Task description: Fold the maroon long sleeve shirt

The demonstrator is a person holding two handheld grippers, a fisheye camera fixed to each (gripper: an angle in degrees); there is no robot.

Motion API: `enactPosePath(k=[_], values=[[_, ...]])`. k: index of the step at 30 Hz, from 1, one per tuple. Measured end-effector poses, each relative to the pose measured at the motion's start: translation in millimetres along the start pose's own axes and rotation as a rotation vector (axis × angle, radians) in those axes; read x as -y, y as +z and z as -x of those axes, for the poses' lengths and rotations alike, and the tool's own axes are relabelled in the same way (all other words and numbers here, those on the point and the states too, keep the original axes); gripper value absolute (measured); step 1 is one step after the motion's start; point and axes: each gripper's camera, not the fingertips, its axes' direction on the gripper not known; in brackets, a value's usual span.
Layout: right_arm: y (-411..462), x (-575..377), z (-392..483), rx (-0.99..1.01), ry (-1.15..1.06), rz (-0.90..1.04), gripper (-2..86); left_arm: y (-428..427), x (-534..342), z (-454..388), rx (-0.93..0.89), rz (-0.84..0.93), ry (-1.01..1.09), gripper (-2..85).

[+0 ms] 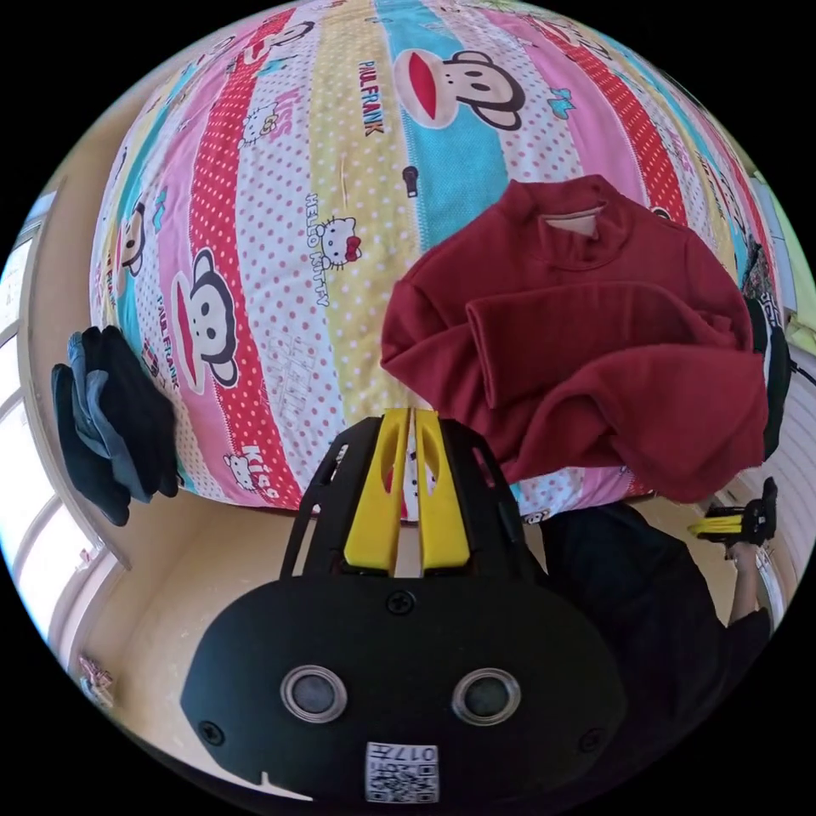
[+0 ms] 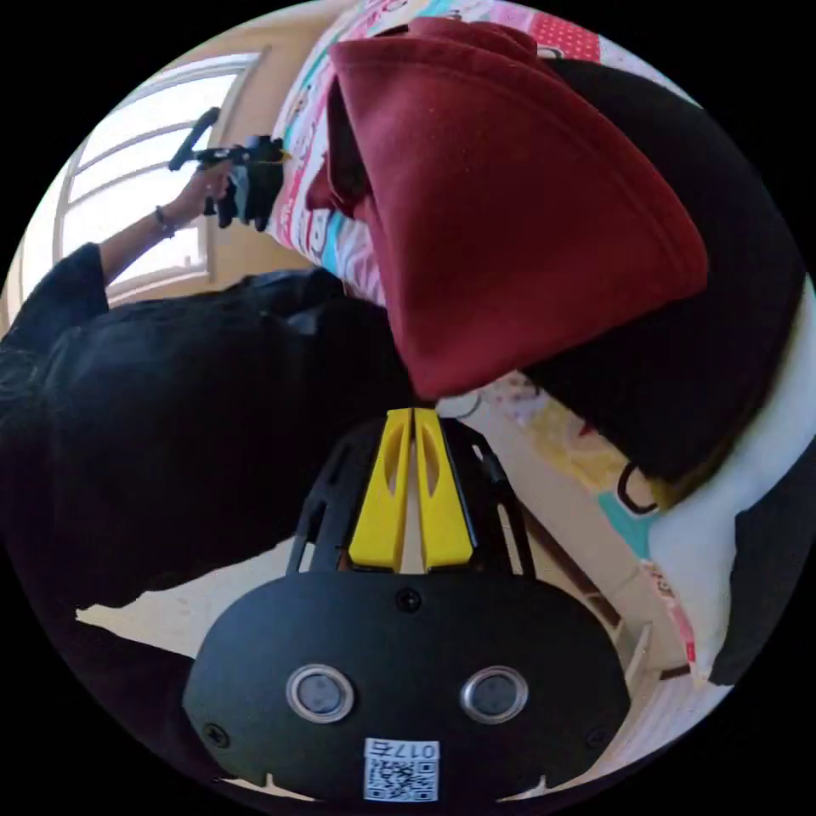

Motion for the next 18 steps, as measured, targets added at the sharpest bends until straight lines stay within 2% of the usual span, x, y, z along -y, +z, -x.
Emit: enactPosePath(k=[2,4,8,12,14,16,18], values=[[20.4,-13.7,-2.1,-0.018,0.042,0.145,1.6,5.5,3.6,11.8,-0.043,0.008,-0.011,3.9],[8.2,-20.7,-0.7,-0.024,0.063,0.117,2.0,10.0,11.6,27.8,-0.093,0.004,-0.032,6.1],[-82.9,9.9,-4.3,-0.017,0.108,-0.166,5.3,8.3,31.0,52.1,-0.183,-0.027,-0.095,7.7],[-188.7,91.3,3.4,-0.185,0.151,-0.503,8.0,10.8,58.1,67.5,-0.242,-0.022,-0.169,9.3],[-222.1,137.3,9.0,-0.266,0.171,-0.603,8.9,19.1,65.9,66.6,-0.263,0.000,-0.184,10.2],[-240.3,185.8,9.8,-0.300,0.180,-0.636,9.5,20.6,59.8,61.9,-0.247,-0.028,-0.232,10.5],[-235.3,251.4,-3.6,-0.284,0.226,-0.546,9.7,13.2,44.5,54.6,-0.225,-0.083,-0.266,10.2]])
